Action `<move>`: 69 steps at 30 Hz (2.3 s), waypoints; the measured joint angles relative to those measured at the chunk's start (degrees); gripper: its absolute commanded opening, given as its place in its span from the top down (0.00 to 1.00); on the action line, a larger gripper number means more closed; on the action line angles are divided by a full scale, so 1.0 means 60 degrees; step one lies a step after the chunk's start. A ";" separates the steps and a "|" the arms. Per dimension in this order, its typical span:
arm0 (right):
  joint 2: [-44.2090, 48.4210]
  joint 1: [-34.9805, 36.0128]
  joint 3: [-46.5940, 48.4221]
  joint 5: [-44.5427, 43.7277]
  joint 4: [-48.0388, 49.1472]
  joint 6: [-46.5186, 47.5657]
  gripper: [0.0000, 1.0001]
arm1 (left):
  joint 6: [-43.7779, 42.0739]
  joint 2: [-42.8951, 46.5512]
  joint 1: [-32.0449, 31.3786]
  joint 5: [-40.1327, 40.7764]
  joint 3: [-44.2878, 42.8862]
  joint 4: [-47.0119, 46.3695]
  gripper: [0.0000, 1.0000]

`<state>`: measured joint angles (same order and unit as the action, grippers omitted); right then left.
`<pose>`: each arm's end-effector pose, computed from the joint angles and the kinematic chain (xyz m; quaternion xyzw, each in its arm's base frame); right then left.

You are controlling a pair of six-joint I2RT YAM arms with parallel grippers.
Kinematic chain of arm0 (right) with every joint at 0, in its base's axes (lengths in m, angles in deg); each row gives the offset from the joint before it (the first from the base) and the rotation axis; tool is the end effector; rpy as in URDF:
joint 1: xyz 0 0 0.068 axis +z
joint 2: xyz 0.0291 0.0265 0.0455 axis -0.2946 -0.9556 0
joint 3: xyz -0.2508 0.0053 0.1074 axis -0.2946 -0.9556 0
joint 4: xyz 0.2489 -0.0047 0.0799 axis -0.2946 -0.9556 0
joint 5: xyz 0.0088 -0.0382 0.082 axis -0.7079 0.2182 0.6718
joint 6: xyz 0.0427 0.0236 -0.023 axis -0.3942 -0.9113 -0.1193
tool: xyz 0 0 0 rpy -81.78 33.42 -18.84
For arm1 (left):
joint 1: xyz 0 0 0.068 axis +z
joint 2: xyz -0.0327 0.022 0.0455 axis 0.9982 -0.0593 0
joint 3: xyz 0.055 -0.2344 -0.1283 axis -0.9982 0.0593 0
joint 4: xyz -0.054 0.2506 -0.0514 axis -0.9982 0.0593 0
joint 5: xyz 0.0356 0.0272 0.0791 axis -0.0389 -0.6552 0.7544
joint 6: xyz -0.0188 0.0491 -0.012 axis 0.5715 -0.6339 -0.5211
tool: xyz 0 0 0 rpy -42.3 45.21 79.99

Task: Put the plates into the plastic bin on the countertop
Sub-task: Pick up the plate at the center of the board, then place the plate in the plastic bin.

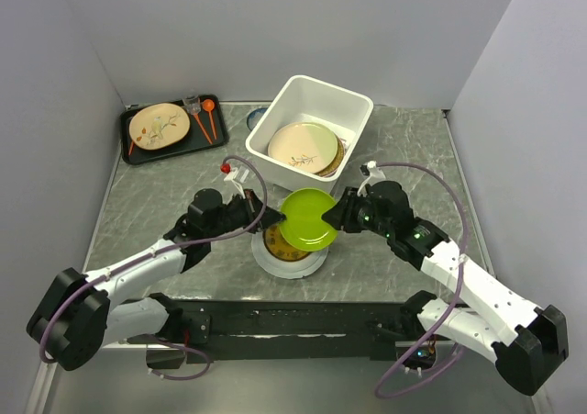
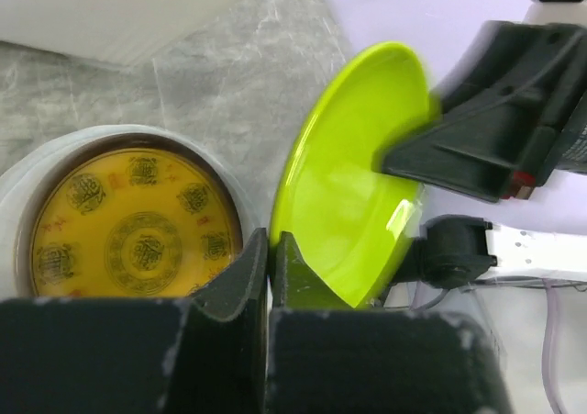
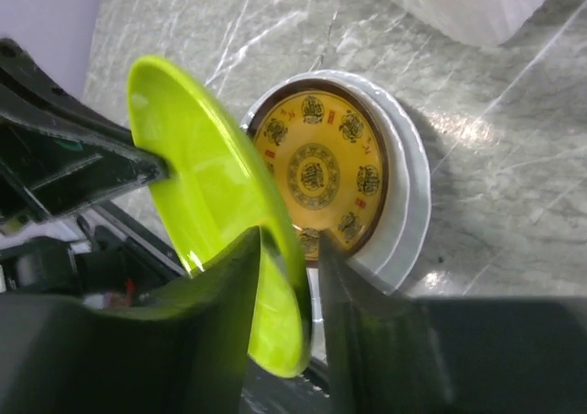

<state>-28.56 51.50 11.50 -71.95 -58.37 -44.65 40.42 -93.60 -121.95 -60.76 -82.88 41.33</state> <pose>0.1688 0.1221 0.2787 -0.0292 0.8534 0.3502 0.3849 0.1911 -0.1528 0.2350 0.0559 0.7647 -0.5251 0.3694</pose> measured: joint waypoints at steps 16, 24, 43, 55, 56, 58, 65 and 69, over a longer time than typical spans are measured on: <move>0.0073 0.0007 -0.0091 0.0299 0.0193 0.0124 1.00 | -0.0015 0.0474 -0.0004 0.0714 -0.0040 0.0856 0.01; -0.0448 -0.0033 -0.0091 0.0302 0.0200 0.0200 1.00 | -0.0532 0.1574 -0.0007 0.3129 -0.0386 0.3005 0.01; 0.0535 -0.0313 -0.0608 -0.0069 -0.0080 0.0120 1.00 | -0.0415 0.0641 -0.0018 0.6663 -0.1213 0.5366 0.01; -0.0820 -0.0481 -0.0208 0.0379 0.0248 0.0364 1.00 | -0.0415 0.0313 -0.0018 0.7096 -0.1472 0.5767 0.01; -0.0943 -0.0492 -0.0106 0.0433 0.0288 0.0393 1.00 | -0.0415 0.0321 -0.0018 0.7147 -0.1472 0.5818 0.01; -0.1155 -0.0528 0.0073 0.0568 0.0430 0.0441 1.00 | -0.0415 0.0346 -0.0018 0.7271 -0.1472 0.5916 0.01; -0.1672 -0.0889 0.0193 0.1268 0.1100 0.0397 1.00 | -0.0419 0.0361 -0.0018 0.7395 -0.1472 0.6105 0.01; -0.1778 -0.1035 0.0255 0.1457 0.1264 0.0368 1.00 | -0.0423 0.0324 -0.0018 0.7369 -0.1472 0.6087 0.01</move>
<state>-39.23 45.30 13.03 -63.21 -50.78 -42.45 37.89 -91.65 -122.06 -16.55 -91.71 77.86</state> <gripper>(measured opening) 0.133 0.993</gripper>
